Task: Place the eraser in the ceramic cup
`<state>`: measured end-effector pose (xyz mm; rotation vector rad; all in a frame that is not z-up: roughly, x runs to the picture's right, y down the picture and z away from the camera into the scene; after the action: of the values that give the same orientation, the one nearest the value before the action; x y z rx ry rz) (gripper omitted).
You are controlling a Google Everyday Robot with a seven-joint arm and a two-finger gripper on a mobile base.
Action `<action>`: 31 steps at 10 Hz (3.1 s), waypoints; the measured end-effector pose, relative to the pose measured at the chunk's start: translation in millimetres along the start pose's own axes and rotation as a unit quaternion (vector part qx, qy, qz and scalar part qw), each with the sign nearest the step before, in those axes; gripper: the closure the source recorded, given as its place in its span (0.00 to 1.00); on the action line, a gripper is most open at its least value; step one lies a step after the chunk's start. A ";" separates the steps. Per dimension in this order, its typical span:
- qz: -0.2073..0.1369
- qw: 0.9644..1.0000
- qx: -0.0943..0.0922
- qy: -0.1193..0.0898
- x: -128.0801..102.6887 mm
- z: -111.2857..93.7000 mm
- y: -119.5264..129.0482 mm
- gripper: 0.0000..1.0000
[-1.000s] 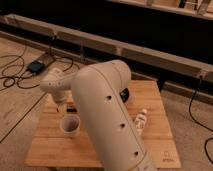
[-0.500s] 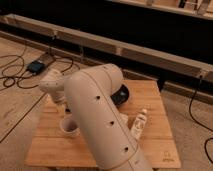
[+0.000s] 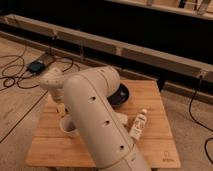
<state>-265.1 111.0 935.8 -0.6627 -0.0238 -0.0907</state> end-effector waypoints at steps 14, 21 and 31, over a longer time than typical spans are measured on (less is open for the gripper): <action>0.046 0.995 -0.010 -0.087 51.1 -141.1 17.4 1.00; 0.058 0.978 -0.045 -0.197 46.0 -214.8 113.5 1.00; 0.043 0.965 -0.087 -0.245 22.4 -184.8 173.0 1.00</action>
<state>-228.2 131.3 685.2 -0.8472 -0.4684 0.1584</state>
